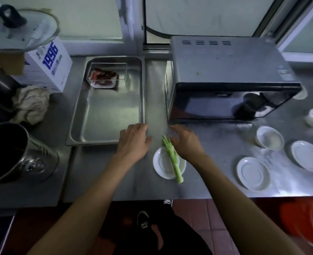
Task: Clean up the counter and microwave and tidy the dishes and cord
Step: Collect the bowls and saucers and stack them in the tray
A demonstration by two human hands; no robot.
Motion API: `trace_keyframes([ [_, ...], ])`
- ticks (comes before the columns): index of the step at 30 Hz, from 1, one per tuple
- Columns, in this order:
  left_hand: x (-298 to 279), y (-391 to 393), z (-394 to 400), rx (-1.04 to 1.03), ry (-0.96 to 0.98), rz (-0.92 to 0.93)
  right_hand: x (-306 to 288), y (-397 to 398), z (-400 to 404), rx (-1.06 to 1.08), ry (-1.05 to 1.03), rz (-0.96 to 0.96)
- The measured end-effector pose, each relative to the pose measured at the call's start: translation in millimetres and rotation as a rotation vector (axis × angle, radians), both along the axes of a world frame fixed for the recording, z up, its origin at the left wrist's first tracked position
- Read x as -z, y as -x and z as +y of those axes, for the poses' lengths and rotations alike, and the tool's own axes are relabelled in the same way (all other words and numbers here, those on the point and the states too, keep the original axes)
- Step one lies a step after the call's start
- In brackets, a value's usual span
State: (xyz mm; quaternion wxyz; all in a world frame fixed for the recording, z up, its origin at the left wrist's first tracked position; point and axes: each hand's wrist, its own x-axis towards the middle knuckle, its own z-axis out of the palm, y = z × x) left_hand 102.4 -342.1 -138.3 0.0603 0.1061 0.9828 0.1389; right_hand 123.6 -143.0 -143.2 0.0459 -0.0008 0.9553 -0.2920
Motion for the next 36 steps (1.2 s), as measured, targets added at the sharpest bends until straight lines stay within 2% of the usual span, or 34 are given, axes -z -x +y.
trace_keyframes([
  [11, 10, -59, 90, 0.332, -0.07, -0.005, -3, -127, 71, 0.316, -0.057, -0.026],
  [20, 19, -93, 183, 0.575, -0.088, -0.014, 1, -192, 145, 0.523, -0.038, -0.053],
  [28, 16, -117, 296, 0.676, -0.054, -0.021, 10, -239, 237, 0.651, -0.009, -0.038],
  [36, 15, -137, 392, 0.678, -0.046, -0.032, 8, -266, 334, 0.681, 0.012, -0.019],
])
